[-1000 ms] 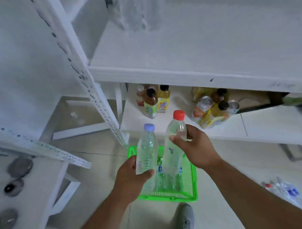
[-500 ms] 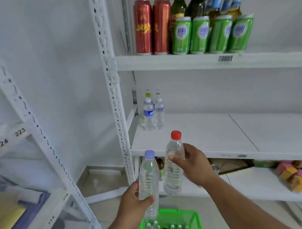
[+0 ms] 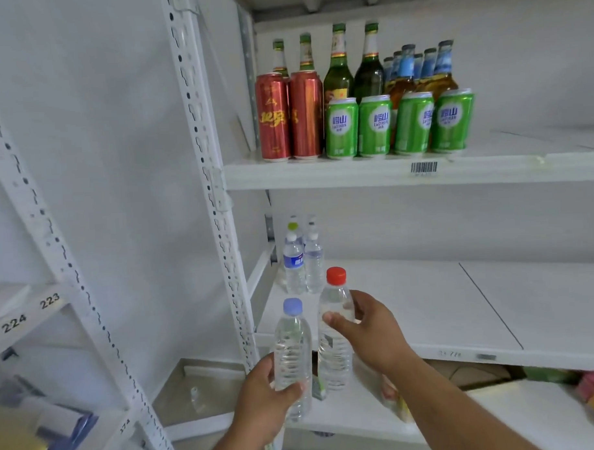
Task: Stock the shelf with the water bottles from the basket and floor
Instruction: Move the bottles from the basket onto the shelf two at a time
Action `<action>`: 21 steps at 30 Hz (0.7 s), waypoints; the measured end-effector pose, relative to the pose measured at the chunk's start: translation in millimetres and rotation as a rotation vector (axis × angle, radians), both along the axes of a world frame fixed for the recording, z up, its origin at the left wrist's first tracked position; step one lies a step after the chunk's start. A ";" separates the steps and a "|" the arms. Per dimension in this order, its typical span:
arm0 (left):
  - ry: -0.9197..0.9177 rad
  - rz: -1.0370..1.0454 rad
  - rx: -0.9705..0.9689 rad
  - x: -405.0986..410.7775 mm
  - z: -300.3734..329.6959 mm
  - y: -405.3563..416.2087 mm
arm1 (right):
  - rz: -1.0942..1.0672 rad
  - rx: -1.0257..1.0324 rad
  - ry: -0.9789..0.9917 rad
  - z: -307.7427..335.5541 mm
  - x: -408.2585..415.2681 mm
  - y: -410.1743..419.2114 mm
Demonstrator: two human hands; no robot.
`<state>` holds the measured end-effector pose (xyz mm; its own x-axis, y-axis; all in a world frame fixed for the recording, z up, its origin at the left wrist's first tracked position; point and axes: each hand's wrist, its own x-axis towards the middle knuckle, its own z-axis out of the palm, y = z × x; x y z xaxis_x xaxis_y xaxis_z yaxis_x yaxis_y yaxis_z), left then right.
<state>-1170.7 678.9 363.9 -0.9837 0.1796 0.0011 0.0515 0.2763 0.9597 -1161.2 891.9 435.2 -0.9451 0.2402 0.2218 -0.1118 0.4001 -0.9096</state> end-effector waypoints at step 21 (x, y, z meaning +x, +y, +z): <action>-0.050 0.110 -0.067 -118.6 -9.4 58.9 | 0.027 0.039 -0.093 -9.5 -126.9 59.7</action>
